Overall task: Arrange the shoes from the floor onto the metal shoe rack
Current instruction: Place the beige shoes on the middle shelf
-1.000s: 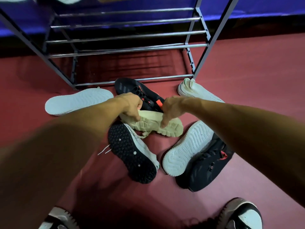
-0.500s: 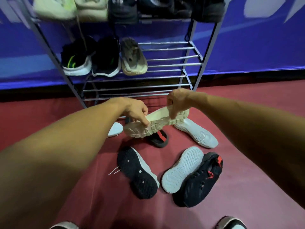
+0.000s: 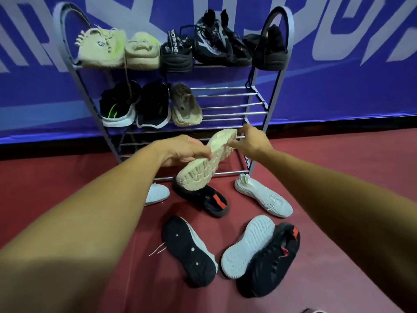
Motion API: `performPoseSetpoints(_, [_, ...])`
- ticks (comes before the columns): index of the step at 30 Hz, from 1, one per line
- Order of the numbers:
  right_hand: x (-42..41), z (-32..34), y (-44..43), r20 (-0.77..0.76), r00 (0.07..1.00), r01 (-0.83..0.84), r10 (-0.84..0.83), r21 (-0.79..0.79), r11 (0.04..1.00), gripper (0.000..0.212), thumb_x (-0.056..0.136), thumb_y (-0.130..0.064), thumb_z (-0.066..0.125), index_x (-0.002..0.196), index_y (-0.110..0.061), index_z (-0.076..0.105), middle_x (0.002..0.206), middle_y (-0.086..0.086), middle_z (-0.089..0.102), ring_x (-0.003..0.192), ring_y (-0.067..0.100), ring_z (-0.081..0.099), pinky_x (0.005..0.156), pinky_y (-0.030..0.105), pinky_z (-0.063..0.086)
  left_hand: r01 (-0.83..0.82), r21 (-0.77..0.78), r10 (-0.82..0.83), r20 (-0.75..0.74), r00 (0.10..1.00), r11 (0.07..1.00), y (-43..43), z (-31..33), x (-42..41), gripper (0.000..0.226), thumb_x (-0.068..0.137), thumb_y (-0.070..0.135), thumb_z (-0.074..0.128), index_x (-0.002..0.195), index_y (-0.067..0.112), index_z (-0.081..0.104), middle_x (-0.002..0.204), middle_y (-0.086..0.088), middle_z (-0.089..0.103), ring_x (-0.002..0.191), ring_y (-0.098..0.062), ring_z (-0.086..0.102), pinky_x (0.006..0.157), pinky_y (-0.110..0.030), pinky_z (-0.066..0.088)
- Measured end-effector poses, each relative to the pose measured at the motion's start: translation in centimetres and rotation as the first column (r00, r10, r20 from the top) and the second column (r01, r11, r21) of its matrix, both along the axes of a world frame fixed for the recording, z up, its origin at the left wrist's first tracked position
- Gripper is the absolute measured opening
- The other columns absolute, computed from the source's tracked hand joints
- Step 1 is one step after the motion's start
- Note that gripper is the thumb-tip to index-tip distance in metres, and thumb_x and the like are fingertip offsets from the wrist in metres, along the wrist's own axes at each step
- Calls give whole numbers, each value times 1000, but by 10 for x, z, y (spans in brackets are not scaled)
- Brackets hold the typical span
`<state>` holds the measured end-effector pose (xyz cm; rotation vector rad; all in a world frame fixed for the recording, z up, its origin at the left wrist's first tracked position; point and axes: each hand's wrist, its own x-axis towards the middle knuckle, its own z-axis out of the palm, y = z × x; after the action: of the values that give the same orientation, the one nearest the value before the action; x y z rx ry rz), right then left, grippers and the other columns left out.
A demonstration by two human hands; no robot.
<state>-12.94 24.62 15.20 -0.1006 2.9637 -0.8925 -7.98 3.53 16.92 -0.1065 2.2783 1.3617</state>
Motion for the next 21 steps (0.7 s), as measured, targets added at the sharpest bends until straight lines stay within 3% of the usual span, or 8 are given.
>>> performPoseSetpoints(3, [0,-2,3,223,975,83,-21,-273,958,65,87,-52,69,128,-3,56,112,16,70,86,22,65,73,35,52,-10,178,2,45,999,984,-9,-1,-2,10,76,19,79,80,12,73,81,-11,58,69,-21,49,69,-23,38])
performPoseSetpoints(4, [2,-2,3,300,954,122,-5,-374,919,65,89,-57,65,126,-4,58,110,16,73,79,20,63,69,33,47,-7,223,-3,46,999,975,-11,-3,-3,16,71,23,83,80,13,74,85,-13,54,73,-25,45,72,-23,38])
performPoseSetpoints(7, [8,3,6,467,882,258,64,-590,765,68,90,-68,55,125,-10,55,105,10,76,69,14,62,67,29,43,12,304,-18,18,1000,953,-10,-5,2,23,65,31,87,80,20,74,88,-11,44,70,-18,36,60,-21,33])
performPoseSetpoints(9, [12,6,10,498,858,289,126,-672,682,72,85,-74,56,126,-14,54,103,9,73,69,14,59,62,26,43,17,286,-12,-21,1000,958,-4,-3,7,14,74,26,83,82,20,72,77,-8,54,70,-13,45,62,-21,34])
performPoseSetpoints(11, [17,6,14,487,857,303,167,-740,601,68,82,-77,55,121,-20,55,92,8,68,68,14,54,60,27,42,17,260,2,-70,998,966,3,1,14,10,83,14,77,81,16,68,59,4,57,56,-3,49,56,-15,38])
performPoseSetpoints(15, [19,4,26,462,885,379,53,-782,495,60,89,-74,48,111,-20,64,90,4,65,58,10,50,55,23,36,-73,50,81,-183,980,996,5,-6,21,6,80,13,76,79,16,72,67,5,65,55,-5,51,46,-13,38])
performPoseSetpoints(19, [24,2,39,469,878,383,96,-809,446,62,94,-71,42,118,-19,66,90,4,68,55,7,49,54,20,31,-148,-49,132,-241,962,988,2,-20,23,12,70,19,78,82,18,75,83,1,70,76,-12,60,72,-24,48])
performPoseSetpoints(21, [26,4,44,475,869,393,136,-831,394,63,94,-72,38,109,-19,68,90,8,74,60,11,54,58,21,33,-183,-77,157,-266,951,980,1,-21,26,15,72,16,78,86,21,77,84,6,72,80,-10,63,76,-25,48])
